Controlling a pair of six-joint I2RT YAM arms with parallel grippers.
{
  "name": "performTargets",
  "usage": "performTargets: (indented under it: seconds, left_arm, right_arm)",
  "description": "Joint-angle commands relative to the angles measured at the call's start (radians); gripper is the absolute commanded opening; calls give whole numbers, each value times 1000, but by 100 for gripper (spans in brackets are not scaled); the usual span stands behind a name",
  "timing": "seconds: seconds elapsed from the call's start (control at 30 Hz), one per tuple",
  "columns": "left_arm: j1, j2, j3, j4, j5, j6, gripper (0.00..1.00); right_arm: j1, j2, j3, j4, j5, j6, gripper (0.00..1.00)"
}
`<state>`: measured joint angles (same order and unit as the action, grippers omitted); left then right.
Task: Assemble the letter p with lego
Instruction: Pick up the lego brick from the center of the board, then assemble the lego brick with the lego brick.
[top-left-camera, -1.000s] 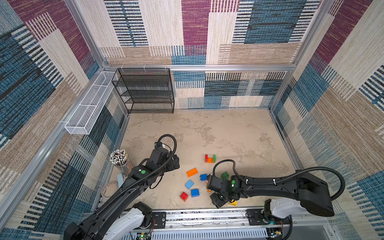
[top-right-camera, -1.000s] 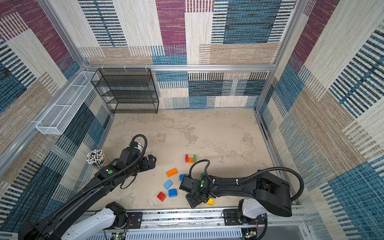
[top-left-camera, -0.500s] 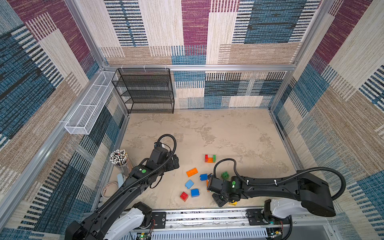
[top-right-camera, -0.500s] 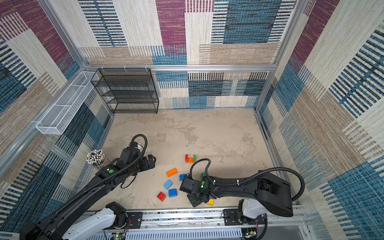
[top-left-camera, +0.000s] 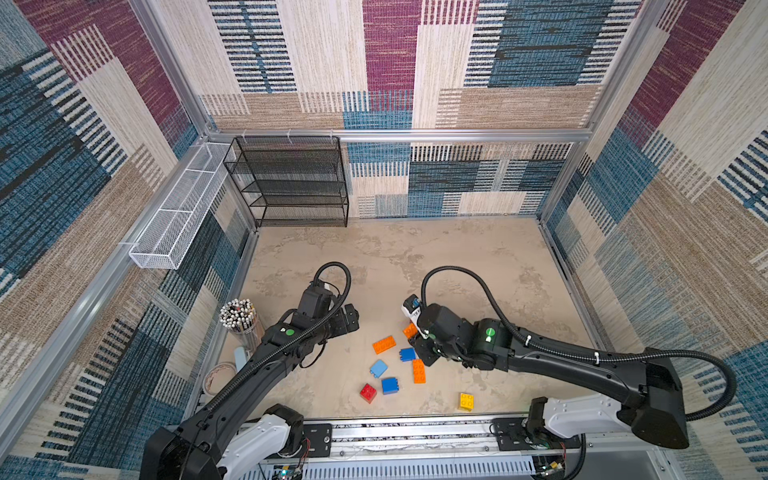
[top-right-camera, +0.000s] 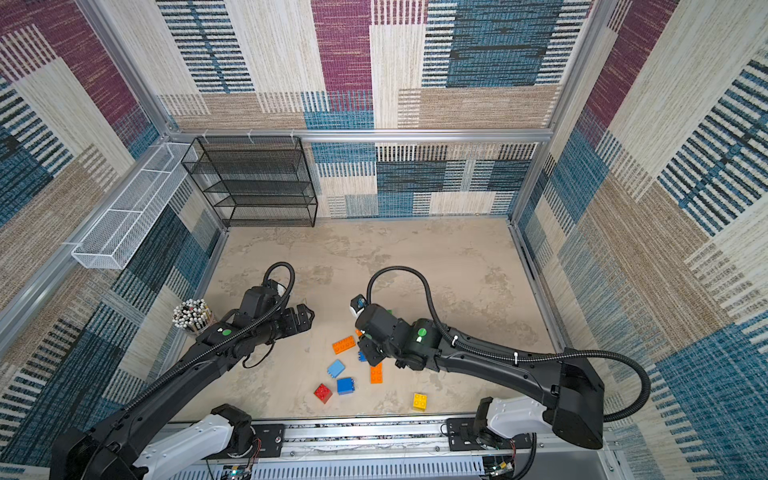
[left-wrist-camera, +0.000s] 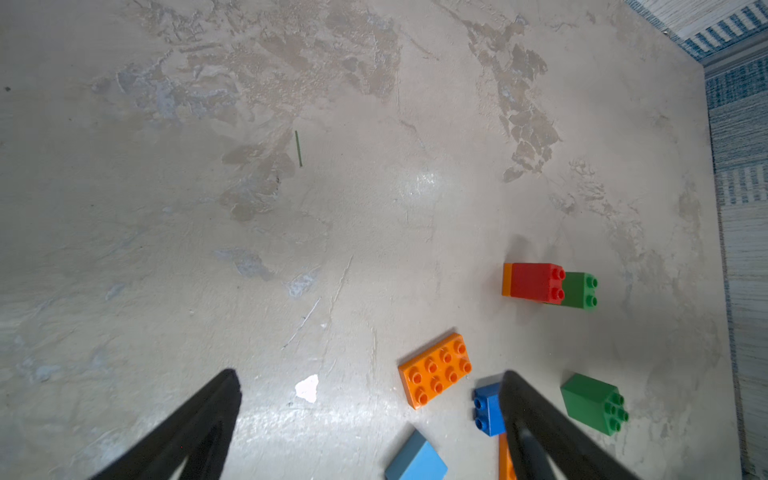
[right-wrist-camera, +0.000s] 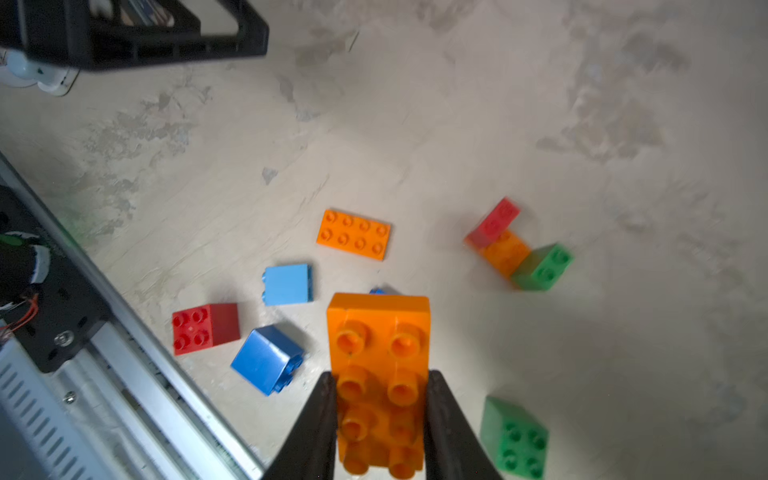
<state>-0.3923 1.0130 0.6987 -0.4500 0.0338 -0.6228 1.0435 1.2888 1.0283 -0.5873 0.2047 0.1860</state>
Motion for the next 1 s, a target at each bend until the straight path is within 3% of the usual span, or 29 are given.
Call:
performTargets:
  seconds: [0.0,0.17,0.4,0.53,0.63,0.97]
  left_arm:
    - [29,-5,8,34,78,28,99]
    - [49,23,4,76,142,23,99]
    - [51,73,4,115,205,34,99]
    - [51,70,-16,137,198,28,99]
    - [51,51,-33,150,192,27,99]
    - [51,18,-66,151,170,38,99]
  right_arm:
    - [-60,-7,27,106,-21,-349,20]
    - [-143,-3,31,102,-139,-676,15]
    - [-298,81,96,-33,-368,-899,13]
    - [-344,181,146,-97,-409,-964,13]
    - [-355,234,145,-86,-362,-994,13]
    - [-370,354,214,-102,-371,-1033,13]
